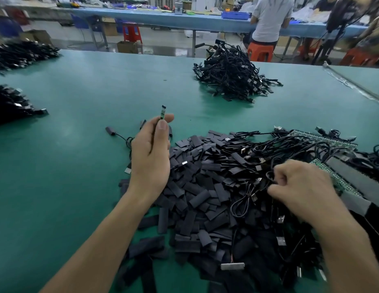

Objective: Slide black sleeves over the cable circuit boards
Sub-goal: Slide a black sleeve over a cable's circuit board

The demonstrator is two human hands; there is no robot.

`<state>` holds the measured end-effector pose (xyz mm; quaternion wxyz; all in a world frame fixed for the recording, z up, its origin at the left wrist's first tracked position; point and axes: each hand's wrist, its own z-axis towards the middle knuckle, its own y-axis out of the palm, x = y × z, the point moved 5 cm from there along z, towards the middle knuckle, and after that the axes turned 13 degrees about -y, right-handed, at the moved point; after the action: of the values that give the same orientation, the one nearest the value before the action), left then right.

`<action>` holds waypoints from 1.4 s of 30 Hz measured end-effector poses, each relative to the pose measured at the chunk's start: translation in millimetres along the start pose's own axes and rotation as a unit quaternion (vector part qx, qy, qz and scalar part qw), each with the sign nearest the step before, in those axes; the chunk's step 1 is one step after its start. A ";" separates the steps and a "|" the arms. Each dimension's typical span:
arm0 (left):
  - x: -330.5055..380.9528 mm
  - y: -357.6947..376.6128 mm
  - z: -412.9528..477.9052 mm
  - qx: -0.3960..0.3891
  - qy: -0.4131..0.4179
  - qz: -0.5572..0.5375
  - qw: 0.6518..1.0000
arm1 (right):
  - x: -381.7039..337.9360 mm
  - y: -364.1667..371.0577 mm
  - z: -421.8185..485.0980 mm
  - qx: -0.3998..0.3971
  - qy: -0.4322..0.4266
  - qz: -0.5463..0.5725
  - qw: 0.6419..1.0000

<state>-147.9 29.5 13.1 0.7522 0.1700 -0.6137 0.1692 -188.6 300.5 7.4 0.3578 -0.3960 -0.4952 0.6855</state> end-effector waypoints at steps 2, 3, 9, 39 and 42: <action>2.3 -0.4 -3.7 -0.018 0.001 0.039 0.999 | 10.2 3.0 -2.0 -0.054 0.055 -0.008 0.997; 4.6 -0.6 -5.3 -0.026 0.006 0.069 0.997 | 12.2 6.6 -3.3 -0.094 0.075 -0.004 0.993; 14.8 2.7 -10.1 -0.117 0.060 0.355 0.926 | -4.2 8.9 -4.4 -0.089 0.069 -0.046 0.993; -55.1 15.6 -41.7 -0.092 -0.076 0.261 0.958 | -41.9 26.0 4.9 0.111 -0.082 0.085 0.987; -58.2 15.5 -40.5 -0.097 -0.085 0.251 0.959 | -45.0 14.1 3.0 0.204 -0.106 0.133 0.964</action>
<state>-131.1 59.3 -50.8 0.6434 -0.0493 -0.7121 0.2768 -173.3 256.0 2.9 0.2818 -0.3024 -0.3229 0.8514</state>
